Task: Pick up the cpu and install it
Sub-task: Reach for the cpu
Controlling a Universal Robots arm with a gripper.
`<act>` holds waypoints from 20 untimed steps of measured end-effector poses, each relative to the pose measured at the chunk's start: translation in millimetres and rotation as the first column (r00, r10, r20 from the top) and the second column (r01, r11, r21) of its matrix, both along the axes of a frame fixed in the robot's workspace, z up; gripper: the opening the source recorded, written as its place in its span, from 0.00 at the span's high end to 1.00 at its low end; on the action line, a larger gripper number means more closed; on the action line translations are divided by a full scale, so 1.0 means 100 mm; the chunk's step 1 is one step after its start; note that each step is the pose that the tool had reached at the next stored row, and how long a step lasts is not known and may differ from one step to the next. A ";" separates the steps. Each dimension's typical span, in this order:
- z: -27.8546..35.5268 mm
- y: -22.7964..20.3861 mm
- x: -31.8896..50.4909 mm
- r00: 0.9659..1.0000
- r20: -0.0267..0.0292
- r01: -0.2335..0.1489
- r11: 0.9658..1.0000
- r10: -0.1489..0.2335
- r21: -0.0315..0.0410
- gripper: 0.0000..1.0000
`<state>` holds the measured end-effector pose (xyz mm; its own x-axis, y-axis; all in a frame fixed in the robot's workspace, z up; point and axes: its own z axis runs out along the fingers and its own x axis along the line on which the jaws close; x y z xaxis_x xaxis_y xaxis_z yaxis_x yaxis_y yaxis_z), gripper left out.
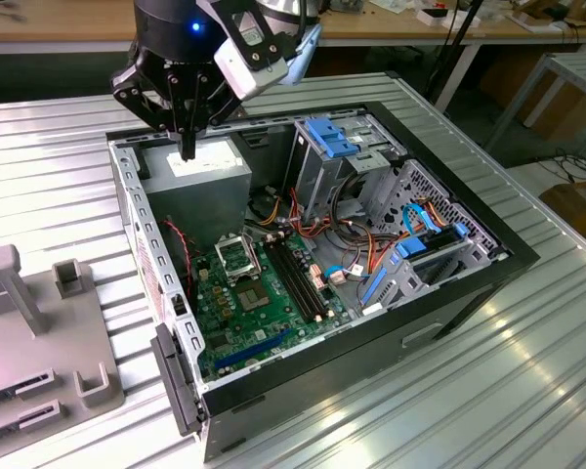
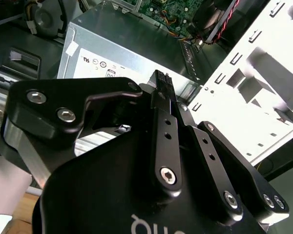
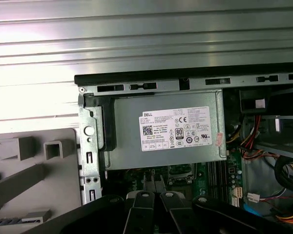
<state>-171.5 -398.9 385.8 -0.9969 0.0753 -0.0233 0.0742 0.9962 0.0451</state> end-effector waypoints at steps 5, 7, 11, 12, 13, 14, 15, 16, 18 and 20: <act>-0.004 0.000 -0.025 1.000 0.000 0.000 1.000 0.000 0.000 0.89; -0.005 0.000 -0.035 1.000 0.000 0.000 1.000 0.000 0.000 0.89; -0.008 0.000 -0.057 1.000 0.000 0.000 1.000 0.000 0.000 0.89; -0.008 0.000 -0.062 1.000 0.000 0.000 1.000 0.000 0.000 0.89; -0.009 0.000 -0.069 1.000 0.000 0.000 1.000 0.000 0.000 0.89; -0.010 0.000 -0.074 1.000 0.000 0.000 1.000 0.000 0.000 0.89; -0.010 0.000 -0.079 1.000 0.000 0.000 1.000 0.000 0.000 0.89; -0.011 0.000 -0.084 1.000 0.000 0.000 1.000 0.000 0.000 0.89; -0.012 0.000 -0.096 1.000 0.000 0.000 1.000 0.000 0.000 0.89; -0.014 0.000 -0.106 1.000 0.000 0.000 1.000 0.000 0.000 0.89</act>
<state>-182.1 -398.9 384.5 -0.9969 0.0752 -0.0233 0.0741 0.9962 0.0451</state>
